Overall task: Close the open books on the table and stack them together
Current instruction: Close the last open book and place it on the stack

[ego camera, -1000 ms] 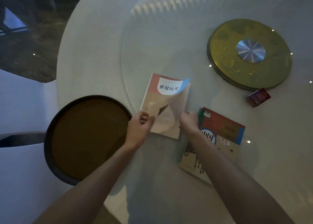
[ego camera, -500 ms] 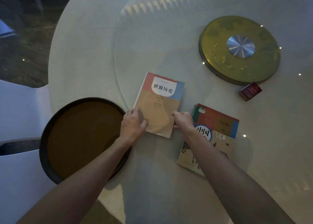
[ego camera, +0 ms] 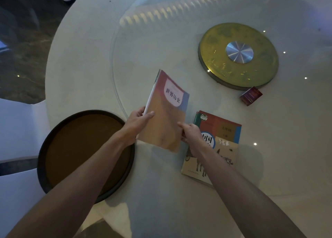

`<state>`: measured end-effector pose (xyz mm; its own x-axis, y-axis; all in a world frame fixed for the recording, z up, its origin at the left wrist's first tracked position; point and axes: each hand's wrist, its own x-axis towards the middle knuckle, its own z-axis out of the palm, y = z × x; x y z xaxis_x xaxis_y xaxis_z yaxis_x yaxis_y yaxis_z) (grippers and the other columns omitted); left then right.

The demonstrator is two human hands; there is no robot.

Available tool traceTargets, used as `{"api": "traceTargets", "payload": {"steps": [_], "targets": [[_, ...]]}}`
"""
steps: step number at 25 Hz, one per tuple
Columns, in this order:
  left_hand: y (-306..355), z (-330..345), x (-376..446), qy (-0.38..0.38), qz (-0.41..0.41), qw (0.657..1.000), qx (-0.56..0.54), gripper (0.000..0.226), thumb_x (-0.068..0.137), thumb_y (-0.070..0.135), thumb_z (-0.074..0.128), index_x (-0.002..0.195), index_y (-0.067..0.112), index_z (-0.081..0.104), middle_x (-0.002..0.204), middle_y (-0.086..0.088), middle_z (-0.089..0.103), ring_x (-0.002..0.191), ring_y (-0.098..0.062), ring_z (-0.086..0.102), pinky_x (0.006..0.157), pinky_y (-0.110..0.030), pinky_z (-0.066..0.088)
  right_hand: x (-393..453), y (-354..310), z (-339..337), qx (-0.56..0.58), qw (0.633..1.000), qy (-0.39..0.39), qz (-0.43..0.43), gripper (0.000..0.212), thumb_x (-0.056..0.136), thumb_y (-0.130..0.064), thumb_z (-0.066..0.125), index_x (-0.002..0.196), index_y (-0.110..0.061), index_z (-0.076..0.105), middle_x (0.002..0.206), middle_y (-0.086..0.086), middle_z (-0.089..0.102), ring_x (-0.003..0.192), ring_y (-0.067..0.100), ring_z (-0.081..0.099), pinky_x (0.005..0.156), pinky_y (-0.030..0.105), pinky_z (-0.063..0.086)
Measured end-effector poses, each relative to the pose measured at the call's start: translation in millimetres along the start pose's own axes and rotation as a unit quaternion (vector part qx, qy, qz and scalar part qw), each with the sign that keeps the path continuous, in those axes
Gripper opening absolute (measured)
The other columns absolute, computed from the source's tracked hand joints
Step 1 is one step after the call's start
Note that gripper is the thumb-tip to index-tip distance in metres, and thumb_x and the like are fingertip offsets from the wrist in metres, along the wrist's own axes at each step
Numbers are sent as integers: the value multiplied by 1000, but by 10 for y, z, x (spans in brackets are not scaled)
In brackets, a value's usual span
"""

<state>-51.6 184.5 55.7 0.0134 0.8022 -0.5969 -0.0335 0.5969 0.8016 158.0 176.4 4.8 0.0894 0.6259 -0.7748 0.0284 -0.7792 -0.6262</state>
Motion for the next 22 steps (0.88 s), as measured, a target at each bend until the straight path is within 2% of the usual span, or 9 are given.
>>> {"api": "traceTargets", "payload": {"steps": [2,5,6,8,11,15,17,19,22], "targets": [[136,142,-63,-76,-9,995,-68,35,100,26,58,134,17,61,113,-7,72,96,-23,71,73,-37,59,-67,-45,-138,83,996,-28,7,38,95,-42,64,116,-10,69,110,7,71,105,25,65,100,45,52],[233,458,-89,-123,-11,989,-80,32,101,27,56,132,24,62,113,-5,74,92,-21,73,75,-43,60,-235,-91,-460,181,980,-78,-8,38,101,-38,53,119,-11,72,101,8,75,95,24,68,92,45,52],[217,567,-87,-120,-12,989,-81,30,101,26,56,131,23,63,113,-5,74,92,-21,73,75,-43,60,-261,-74,-584,196,978,-68,-18,37,101,-35,53,122,-12,73,101,7,77,93,24,70,89,45,53],[84,794,-18,-93,-8,994,-49,31,102,22,56,131,18,64,116,-6,74,96,-23,72,79,-43,60,-270,15,-878,210,977,3,-39,31,100,-24,57,122,-9,73,104,7,78,94,26,71,84,43,56],[-276,1121,24,-52,-16,998,37,31,99,19,61,128,9,67,117,-11,74,97,-25,72,85,-40,59,-280,247,-1297,118,986,114,-41,19,99,-20,62,110,-10,73,108,10,78,97,29,73,86,49,61],[-724,1396,-87,17,-9,982,190,27,92,23,69,115,11,73,98,-4,75,86,-20,71,68,-28,56,-370,629,-1572,-16,983,174,-53,17,98,-22,66,104,-8,72,103,8,77,89,21,73,77,41,62],[-840,1439,-140,14,-1,974,228,28,91,20,70,117,11,72,93,-2,72,80,-17,67,61,-22,50,-367,776,-1610,-58,978,196,-54,18,95,-23,69,104,-8,71,102,8,77,88,22,73,81,44,62],[-908,1464,-165,8,31,952,305,27,90,19,69,117,14,72,92,-3,70,78,-18,65,62,-25,50,-364,874,-1626,-106,969,219,-45,21,91,-25,69,105,-12,63,99,4,74,89,22,71,84,47,60],[-991,1466,-157,21,92,898,429,26,90,26,66,114,22,74,96,-5,58,84,-20,61,77,-29,51,-396,954,-1620,-186,952,239,-55,20,91,-27,66,103,-17,55,97,1,68,87,24,68,80,47,59]]}}
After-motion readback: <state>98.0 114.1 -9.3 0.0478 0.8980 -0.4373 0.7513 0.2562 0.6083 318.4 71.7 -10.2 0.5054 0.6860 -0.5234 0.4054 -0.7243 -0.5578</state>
